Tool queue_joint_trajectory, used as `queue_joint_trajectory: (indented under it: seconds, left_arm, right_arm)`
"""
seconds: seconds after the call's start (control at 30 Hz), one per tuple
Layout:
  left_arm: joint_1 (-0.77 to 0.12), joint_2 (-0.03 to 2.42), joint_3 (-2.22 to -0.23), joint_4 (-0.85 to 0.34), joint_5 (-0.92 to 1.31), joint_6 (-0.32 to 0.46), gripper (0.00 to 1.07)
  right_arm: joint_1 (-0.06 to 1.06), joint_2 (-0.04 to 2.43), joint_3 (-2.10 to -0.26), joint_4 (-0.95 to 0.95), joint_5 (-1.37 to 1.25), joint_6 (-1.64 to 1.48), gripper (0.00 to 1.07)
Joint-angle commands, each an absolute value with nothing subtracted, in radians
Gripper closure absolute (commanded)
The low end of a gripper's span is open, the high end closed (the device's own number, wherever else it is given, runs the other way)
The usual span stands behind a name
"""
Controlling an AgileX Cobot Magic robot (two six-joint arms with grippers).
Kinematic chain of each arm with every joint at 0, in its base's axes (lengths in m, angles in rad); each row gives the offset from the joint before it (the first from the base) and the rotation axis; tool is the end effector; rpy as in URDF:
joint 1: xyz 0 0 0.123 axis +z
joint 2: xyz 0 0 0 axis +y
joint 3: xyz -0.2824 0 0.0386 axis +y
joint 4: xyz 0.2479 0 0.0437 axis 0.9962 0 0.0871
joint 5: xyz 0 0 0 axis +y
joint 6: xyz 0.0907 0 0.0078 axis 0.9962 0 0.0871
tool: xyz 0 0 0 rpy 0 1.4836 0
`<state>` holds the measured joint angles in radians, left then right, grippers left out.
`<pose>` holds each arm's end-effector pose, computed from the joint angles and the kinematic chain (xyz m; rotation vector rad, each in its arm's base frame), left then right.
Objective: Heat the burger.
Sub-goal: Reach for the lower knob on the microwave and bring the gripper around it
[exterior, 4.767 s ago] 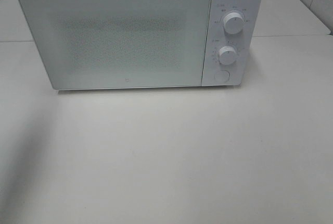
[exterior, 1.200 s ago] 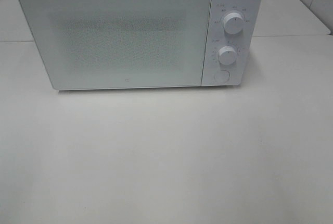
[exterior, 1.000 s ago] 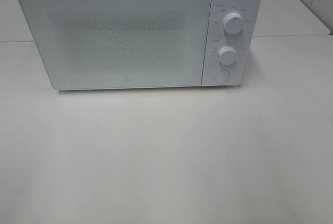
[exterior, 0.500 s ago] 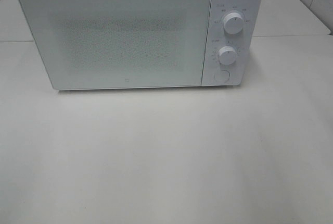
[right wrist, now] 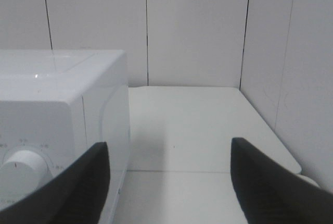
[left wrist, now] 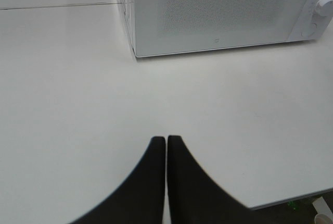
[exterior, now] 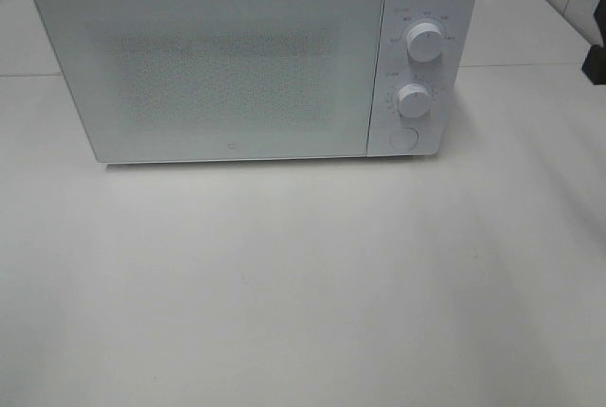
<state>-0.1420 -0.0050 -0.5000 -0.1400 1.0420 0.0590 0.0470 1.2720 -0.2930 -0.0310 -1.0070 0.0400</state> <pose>-0.0068 -0.0101 0.2793 0.2079 2.0090 -0.2196 0.2184 0.0127 0.2332 -0.0386 1.4558 0.0766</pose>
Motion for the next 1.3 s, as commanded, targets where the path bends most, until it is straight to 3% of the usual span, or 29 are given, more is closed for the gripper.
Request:
queue_joint_trajectory:
  seconds: [0.03, 0.3, 0.63, 0.87, 1.3]
  left_arm:
    - [-0.142, -0.011, -0.496, -0.145, 1.030, 0.059, 1.06]
    - [-0.142, -0.011, -0.496, -0.145, 1.030, 0.059, 1.06]
    - [-0.142, -0.011, -0.496, -0.145, 1.030, 0.059, 1.06]
    - [-0.142, -0.011, -0.496, -0.145, 1.030, 0.059, 1.06]
    - [-0.142, -0.011, -0.496, -0.145, 1.030, 0.059, 1.06]
  right_arm:
    - [0.046, 1.378, -0.292, -0.090, -1.064, 0.040, 0.46]
    - [0.084, 1.524, -0.292, -0.109, -1.177, 0.055, 0.46]
    - [0.387, 1.661, -0.292, 0.208, -1.223, -0.060, 0.46]
    - [0.504, 1.716, -0.310, 0.324, -1.263, -0.101, 0.46]
    - [0.538, 1.734, -0.476, 0.418, -1.165, -0.172, 0.46]
